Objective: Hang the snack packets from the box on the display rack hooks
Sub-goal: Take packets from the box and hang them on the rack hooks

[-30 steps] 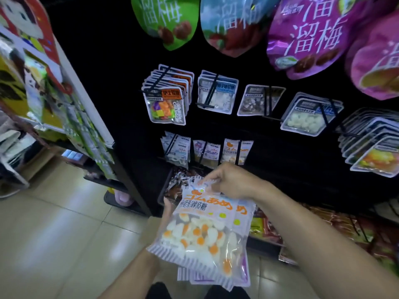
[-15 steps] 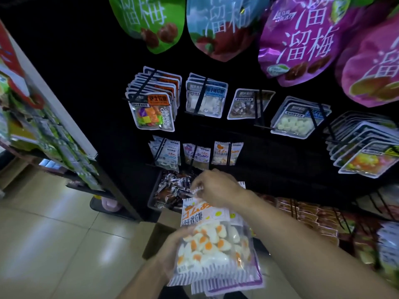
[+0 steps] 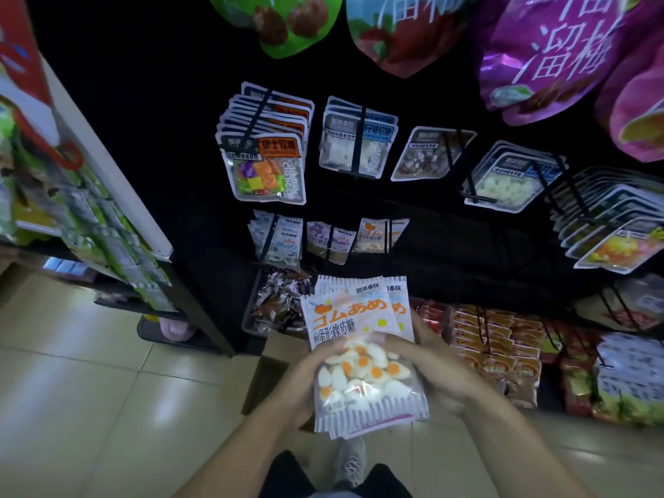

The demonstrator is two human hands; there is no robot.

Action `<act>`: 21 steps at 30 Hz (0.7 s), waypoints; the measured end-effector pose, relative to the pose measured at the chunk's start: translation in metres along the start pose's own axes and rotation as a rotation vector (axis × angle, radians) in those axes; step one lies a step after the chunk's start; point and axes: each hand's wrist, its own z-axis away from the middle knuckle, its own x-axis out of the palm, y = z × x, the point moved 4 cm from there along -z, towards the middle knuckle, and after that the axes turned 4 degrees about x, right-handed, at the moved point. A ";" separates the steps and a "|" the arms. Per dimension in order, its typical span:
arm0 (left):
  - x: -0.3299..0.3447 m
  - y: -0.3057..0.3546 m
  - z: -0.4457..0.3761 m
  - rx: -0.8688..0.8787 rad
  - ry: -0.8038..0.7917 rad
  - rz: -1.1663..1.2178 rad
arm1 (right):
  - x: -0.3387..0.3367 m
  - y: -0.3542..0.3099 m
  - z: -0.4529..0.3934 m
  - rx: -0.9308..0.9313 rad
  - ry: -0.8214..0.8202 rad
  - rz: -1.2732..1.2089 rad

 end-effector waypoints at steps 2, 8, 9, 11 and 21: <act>-0.006 0.013 -0.004 0.132 0.089 -0.106 | 0.001 0.006 -0.003 -0.014 0.010 -0.105; -0.003 0.042 -0.002 0.369 0.101 -0.263 | 0.009 0.009 0.003 -0.108 0.259 -0.162; -0.006 0.043 -0.003 0.357 0.094 -0.246 | 0.011 0.009 0.003 -0.118 0.305 -0.157; -0.011 0.045 -0.004 0.326 0.073 -0.219 | 0.019 0.008 0.003 -0.133 0.327 -0.130; -0.022 0.058 0.001 0.336 0.065 -0.377 | 0.026 0.004 -0.003 -0.218 0.319 -0.041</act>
